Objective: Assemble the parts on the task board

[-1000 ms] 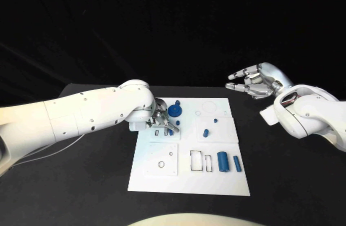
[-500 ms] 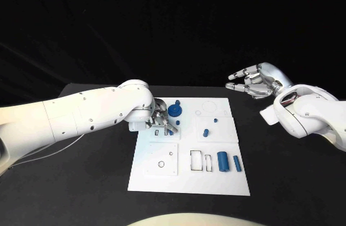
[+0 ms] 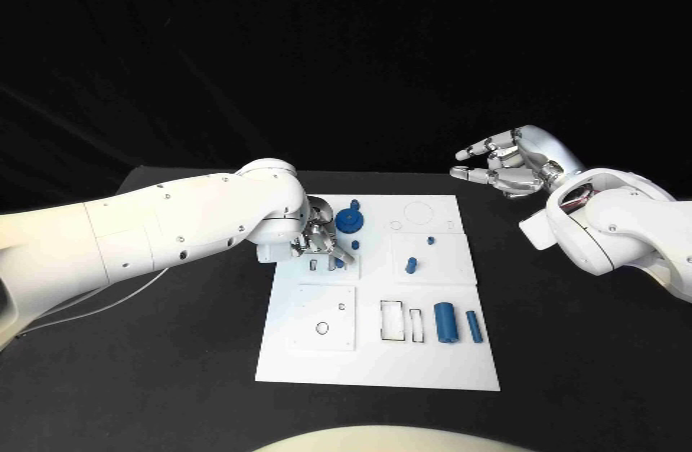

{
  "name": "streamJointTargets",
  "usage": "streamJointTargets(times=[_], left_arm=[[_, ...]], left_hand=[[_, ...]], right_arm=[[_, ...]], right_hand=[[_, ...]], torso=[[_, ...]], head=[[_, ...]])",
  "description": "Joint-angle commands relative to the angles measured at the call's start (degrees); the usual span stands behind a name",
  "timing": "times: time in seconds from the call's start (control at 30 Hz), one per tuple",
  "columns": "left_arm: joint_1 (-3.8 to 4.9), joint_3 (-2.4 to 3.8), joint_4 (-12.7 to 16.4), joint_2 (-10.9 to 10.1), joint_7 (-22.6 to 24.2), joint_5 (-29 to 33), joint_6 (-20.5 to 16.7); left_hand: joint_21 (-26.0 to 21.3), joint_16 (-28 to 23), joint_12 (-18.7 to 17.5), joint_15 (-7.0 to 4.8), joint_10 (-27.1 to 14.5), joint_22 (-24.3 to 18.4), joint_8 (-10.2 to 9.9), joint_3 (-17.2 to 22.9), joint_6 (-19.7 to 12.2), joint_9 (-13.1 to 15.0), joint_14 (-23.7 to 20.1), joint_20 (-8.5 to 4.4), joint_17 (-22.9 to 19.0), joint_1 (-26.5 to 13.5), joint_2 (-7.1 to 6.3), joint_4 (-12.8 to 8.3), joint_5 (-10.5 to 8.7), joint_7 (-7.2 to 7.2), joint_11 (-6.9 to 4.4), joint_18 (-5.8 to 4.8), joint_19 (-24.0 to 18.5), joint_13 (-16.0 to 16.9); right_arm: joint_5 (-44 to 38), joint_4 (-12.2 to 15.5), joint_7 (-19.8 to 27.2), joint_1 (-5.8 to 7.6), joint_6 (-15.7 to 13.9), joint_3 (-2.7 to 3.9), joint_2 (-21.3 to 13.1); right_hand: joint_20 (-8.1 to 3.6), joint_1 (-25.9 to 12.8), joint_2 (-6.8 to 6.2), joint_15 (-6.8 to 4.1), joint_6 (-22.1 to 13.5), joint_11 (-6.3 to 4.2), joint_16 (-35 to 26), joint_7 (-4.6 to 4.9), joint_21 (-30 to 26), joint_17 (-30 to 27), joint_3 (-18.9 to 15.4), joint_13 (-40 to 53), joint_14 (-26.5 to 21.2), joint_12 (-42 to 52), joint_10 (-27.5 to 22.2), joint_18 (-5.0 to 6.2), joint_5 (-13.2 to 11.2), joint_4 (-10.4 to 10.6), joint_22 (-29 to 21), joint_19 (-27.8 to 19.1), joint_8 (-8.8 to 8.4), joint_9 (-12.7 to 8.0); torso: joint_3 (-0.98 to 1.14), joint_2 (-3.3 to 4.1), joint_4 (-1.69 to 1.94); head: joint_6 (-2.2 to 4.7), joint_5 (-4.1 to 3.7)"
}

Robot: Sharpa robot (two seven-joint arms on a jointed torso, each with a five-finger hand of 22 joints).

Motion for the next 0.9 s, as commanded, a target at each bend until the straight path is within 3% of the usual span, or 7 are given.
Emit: streamJointTargets(times=[0.03,0.43,0.9], left_arm=[[-0.03,-0.01,0.0,0.0,-0.1,0.6,0.3],[-0.02,-0.01,-0.2,0.0,-0.2,0.4,0.4],[-0.01,0.00,-0.4,0.0,-0.2,0.0,0.1]], left_hand=[[0.2,0.1,0.4,-0.25,0.1,0.1,0.2,0.2,-0.3,0.2,3.4,0.08,5.6,-1.0,-0.67,0.2,-0.11,-0.02,-0.36,-0.68,-0.5,-0.8],[0.5,0.1,0.5,-0.19,0.3,0.6,0.4,0.0,0.0,0.8,3.4,0.17,5.7,-5.4,-2.60,0.3,-0.13,-0.02,-0.32,-0.74,-0.4,-0.8],[0.6,0.1,0.4,-0.23,0.3,0.6,0.5,0.2,0.0,1.0,3.4,0.16,5.7,-6.3,-3.26,0.3,-0.12,-0.07,-0.36,-0.74,-0.4,-0.9]], right_arm=[[-0.6,0.0,-0.2,-0.03,0.8,0.02,0.1],[-0.9,-0.1,-0.3,-0.07,0.9,0.01,0.2],[-1.1,-0.1,-0.5,-0.12,1.1,0.01,0.2]], right_hand=[[0.03,0.1,0.39,-0.41,-0.2,0.04,-0.1,-0.09,-0.3,6.9,-0.3,-0.1,3.8,-0.1,-0.1,0.62,0.3,0.0,5.4,-0.4,0.23,0.1],[0.02,0.0,0.38,-0.41,-0.2,0.04,-0.1,-0.09,-0.3,6.9,-0.4,-0.1,3.8,-0.1,-0.1,0.63,0.4,0.0,5.4,-0.4,0.24,0.1],[0.02,0.0,0.34,-0.42,-0.3,0.04,-0.2,-0.09,-0.4,6.8,-0.4,-0.1,3.7,-0.2,-0.2,0.65,0.5,0.0,5.3,-0.4,0.26,0.1]], torso=[[0.02,-0.01,0.01],[0.02,0.00,-0.04],[0.00,0.00,0.01]], head=[[-0.02,0.01],[0.01,-0.08],[-0.08,-0.24]])
